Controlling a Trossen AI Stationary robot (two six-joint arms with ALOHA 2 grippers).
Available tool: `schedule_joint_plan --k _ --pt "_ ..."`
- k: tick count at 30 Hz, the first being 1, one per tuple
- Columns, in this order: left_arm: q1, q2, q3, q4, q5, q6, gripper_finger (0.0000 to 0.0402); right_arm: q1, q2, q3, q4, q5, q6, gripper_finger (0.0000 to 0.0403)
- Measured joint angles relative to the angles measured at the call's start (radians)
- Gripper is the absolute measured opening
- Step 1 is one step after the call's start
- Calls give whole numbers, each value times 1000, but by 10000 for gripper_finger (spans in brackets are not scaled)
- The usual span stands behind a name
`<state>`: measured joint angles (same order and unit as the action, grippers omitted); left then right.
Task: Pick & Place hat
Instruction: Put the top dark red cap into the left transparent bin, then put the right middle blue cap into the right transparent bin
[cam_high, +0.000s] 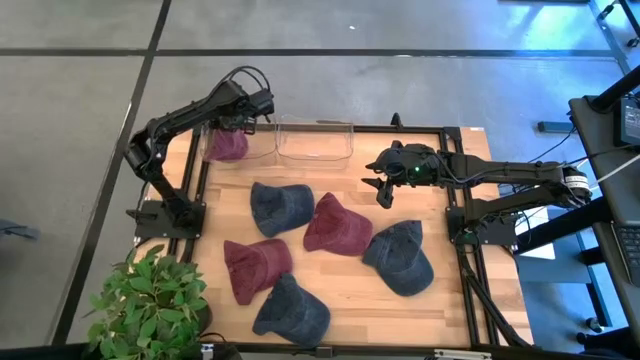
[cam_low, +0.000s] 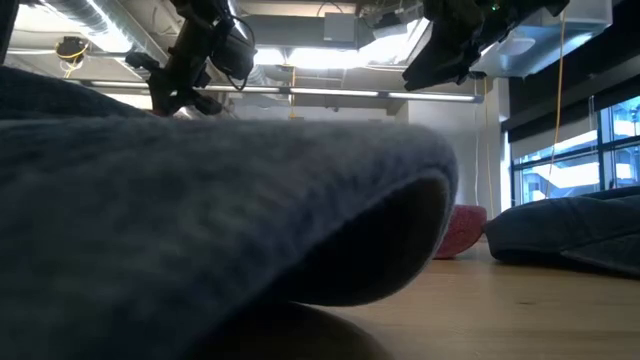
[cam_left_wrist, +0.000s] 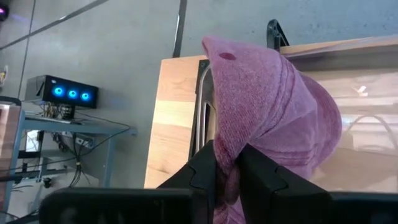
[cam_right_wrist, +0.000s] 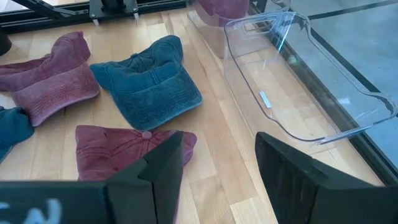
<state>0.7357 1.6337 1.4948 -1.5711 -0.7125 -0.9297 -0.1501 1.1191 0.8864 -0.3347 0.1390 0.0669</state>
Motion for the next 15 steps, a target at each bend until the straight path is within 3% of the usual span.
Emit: schedule_joint_plan --k 15 --pt "14 0 0 0 -4 51 176 0 0 0 0 0 2 198"
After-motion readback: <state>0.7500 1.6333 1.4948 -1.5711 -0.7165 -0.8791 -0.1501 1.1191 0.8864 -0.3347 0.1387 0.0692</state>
